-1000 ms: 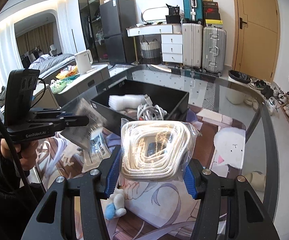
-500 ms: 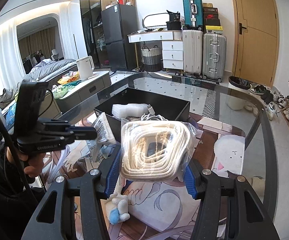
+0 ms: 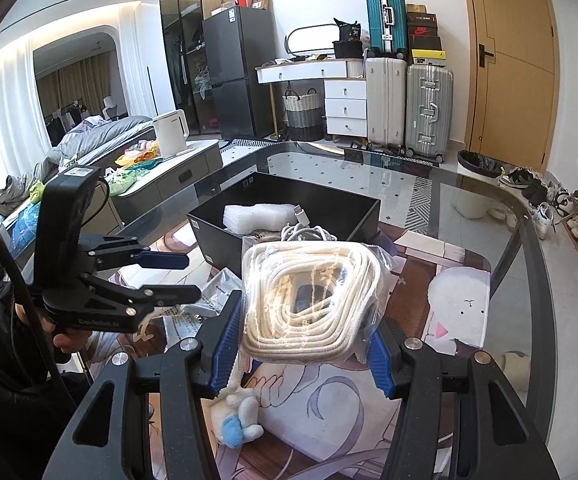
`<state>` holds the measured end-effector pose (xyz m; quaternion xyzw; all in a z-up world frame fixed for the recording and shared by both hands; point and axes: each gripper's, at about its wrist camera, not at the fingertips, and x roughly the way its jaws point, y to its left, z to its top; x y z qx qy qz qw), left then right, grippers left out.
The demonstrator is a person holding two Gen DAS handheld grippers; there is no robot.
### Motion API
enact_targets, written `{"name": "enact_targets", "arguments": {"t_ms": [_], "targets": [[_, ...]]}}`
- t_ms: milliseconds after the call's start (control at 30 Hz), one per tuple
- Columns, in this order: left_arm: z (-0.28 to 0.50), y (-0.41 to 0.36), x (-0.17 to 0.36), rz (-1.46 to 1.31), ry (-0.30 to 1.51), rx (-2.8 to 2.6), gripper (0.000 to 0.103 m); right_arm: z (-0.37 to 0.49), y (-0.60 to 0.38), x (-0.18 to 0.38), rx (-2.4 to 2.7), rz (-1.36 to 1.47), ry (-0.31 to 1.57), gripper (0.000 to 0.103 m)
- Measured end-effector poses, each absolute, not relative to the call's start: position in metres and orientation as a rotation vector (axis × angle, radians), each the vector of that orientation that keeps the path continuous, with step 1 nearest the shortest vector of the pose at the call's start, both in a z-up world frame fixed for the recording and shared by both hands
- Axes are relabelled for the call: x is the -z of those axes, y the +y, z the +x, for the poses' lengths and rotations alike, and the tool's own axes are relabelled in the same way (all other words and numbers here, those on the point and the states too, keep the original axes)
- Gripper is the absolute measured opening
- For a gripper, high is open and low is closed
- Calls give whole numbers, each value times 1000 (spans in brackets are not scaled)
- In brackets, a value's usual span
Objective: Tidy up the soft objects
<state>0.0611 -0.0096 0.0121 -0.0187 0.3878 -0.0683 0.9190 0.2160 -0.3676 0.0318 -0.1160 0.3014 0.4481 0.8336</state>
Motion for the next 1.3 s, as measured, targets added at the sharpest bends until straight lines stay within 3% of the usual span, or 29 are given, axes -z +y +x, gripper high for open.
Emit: {"name": "enact_targets", "arguments": {"t_ms": [267,500,567,600,633,1167,1267,1300], "targets": [[62,-15,0,-43,859,161,51,219,-368,-30,-950,-247,648,55],[49,-9,7,-136,914,209,58,221,-366,-28,-948,-249,654,55],[48,-9,6,-143,911,211,68,220,-365,-28,-951,-251,654,55],[47,-10,5,-141,903,208,89,220,-364,-28,-952,-254,653,55],[46,-11,3,-140,888,201,103,219,-364,-28,-953,-256,653,55],[49,-30,15,3,952,124,103,218,-363,-26,-953,-264,654,56],[48,-30,15,24,949,103,95,217,-363,-27,-954,-266,651,56],[47,-31,15,34,943,98,84,217,-363,-27,-953,-265,651,56]]}}
